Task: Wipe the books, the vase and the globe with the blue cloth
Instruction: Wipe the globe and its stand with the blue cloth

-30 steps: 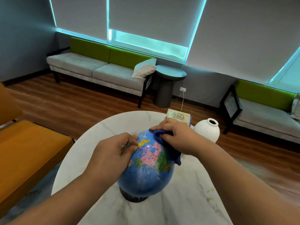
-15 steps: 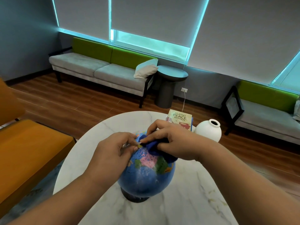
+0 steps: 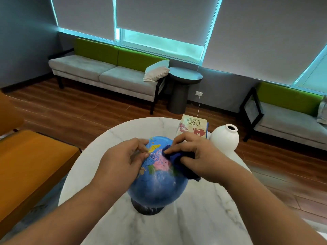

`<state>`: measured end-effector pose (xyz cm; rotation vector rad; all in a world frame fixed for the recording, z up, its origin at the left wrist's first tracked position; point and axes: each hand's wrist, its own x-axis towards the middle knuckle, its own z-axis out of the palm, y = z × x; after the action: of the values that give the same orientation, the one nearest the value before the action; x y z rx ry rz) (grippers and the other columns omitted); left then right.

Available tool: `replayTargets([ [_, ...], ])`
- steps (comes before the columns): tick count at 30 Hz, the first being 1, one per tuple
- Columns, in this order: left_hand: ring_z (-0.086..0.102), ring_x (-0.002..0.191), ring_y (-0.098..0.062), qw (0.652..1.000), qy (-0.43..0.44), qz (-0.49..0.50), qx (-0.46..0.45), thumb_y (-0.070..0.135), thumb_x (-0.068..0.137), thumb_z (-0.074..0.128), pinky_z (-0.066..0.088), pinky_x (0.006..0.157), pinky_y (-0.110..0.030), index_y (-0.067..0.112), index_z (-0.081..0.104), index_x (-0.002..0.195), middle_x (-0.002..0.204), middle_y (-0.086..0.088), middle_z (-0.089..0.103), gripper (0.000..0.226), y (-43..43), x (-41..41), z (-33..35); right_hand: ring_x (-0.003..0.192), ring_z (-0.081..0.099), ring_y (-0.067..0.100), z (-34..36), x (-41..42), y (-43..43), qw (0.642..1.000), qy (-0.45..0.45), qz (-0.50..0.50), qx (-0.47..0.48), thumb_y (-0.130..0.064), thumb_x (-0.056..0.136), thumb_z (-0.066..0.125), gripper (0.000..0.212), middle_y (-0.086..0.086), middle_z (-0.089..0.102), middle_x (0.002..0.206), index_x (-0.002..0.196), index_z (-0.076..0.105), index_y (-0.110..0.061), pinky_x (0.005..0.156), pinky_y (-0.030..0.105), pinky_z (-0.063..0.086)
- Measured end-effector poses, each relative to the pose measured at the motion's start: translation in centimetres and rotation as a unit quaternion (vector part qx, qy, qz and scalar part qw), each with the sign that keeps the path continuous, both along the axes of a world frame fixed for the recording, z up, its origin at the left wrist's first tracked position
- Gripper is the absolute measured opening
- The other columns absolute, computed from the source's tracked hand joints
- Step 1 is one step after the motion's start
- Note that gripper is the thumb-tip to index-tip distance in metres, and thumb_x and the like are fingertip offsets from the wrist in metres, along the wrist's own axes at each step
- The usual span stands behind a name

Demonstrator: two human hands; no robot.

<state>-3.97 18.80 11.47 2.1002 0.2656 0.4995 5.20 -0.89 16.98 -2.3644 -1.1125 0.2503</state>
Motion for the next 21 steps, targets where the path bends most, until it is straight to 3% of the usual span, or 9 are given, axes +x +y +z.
replayTargets([
  [2,0.057,0.095,0.011,1.0,0.005,-0.006,0.004,0.015,0.086,0.068,0.051,0.084,-0.018,0.024,0.065,0.083,0.104,0.031,0.062,0.01,0.0,0.0,0.1,0.115,0.043,0.0,-1.4,-0.8,0.1,0.999,-0.037,0.012,0.013,-0.012,0.086,0.057,0.043,-0.025,0.044,0.12,0.116,0.065,-0.042,0.101,0.015,0.035],
  [5,0.056,0.092,0.016,1.0,0.013,-0.009,0.012,0.017,0.086,0.069,0.052,0.082,-0.018,0.025,0.065,0.084,0.106,0.028,0.064,0.009,0.1,0.0,0.2,0.121,0.043,0.001,-4.7,-2.5,-1.2,0.991,-0.065,-0.009,0.114,-0.013,0.078,0.058,0.048,-0.025,0.044,0.123,0.117,0.065,-0.04,0.103,0.012,0.032],
  [7,0.053,0.089,0.022,1.0,0.022,-0.004,0.011,0.019,0.086,0.069,0.054,0.08,-0.018,0.026,0.064,0.083,0.105,0.029,0.064,0.009,0.1,0.0,0.2,0.119,0.048,0.003,-8.0,-3.7,-3.0,0.974,-0.099,-0.053,0.199,-0.008,0.072,0.061,0.053,-0.022,0.046,0.123,0.116,0.065,-0.037,0.1,0.021,0.043],
  [9,0.051,0.087,0.025,1.0,0.023,0.0,0.006,0.02,0.087,0.069,0.056,0.078,-0.021,0.026,0.064,0.083,0.107,0.03,0.064,0.008,0.1,0.0,0.1,0.114,0.053,0.006,-10.7,-5.0,-3.9,0.953,-0.099,-0.109,0.266,0.002,0.067,0.068,0.062,-0.02,0.046,0.122,0.116,0.064,-0.036,0.084,0.03,0.056],
  [11,0.051,0.083,0.028,1.0,0.027,-0.002,0.006,0.021,0.087,0.068,0.056,0.077,-0.021,0.026,0.064,0.084,0.106,0.032,0.063,0.007,0.0,-0.1,0.0,0.113,0.054,0.007,-11.7,-6.0,-3.3,0.938,-0.108,-0.134,0.3,0.003,0.066,0.072,0.064,-0.015,0.046,0.121,0.117,0.064,-0.034,0.082,0.028,0.056],
  [13,0.052,0.08,0.029,1.0,0.026,-0.001,0.002,0.02,0.087,0.068,0.056,0.071,-0.016,0.026,0.064,0.083,0.106,0.032,0.062,0.008,0.0,-0.1,0.2,0.114,0.052,0.009,-10.9,-6.2,-1.6,0.937,-0.151,-0.117,0.293,-0.004,0.071,0.069,0.054,-0.011,0.047,0.122,0.117,0.064,-0.031,0.097,0.022,0.046],
  [15,0.055,0.084,0.025,1.0,0.017,0.002,-0.005,0.018,0.086,0.069,0.057,0.07,-0.018,0.026,0.065,0.082,0.107,0.027,0.065,0.01,0.0,0.1,0.2,0.113,0.051,0.013,-9.7,-5.9,-0.3,0.943,-0.163,-0.115,0.266,-0.012,0.074,0.06,0.047,-0.011,0.047,0.123,0.118,0.064,-0.029,0.102,0.019,0.039],
  [18,0.058,0.093,0.012,1.0,0.014,0.009,0.002,0.018,0.085,0.07,0.058,0.081,-0.031,0.025,0.065,0.082,0.108,0.022,0.068,0.009,0.1,0.2,0.2,0.115,0.051,0.015,-10.8,-5.8,-1.3,0.946,-0.175,-0.106,0.251,-0.011,0.075,0.065,0.051,-0.011,0.045,0.125,0.121,0.06,-0.033,0.101,0.023,0.041],
  [21,0.057,0.086,0.017,1.0,0.019,0.009,-0.003,0.018,0.086,0.069,0.059,0.076,-0.026,0.025,0.065,0.082,0.108,0.022,0.068,0.008,-0.1,0.1,0.2,0.116,0.052,0.01,-12.6,-6.3,-3.1,0.944,-0.175,-0.114,0.256,-0.012,0.076,0.072,0.052,-0.012,0.042,0.127,0.121,0.058,-0.034,0.095,0.026,0.048],
])
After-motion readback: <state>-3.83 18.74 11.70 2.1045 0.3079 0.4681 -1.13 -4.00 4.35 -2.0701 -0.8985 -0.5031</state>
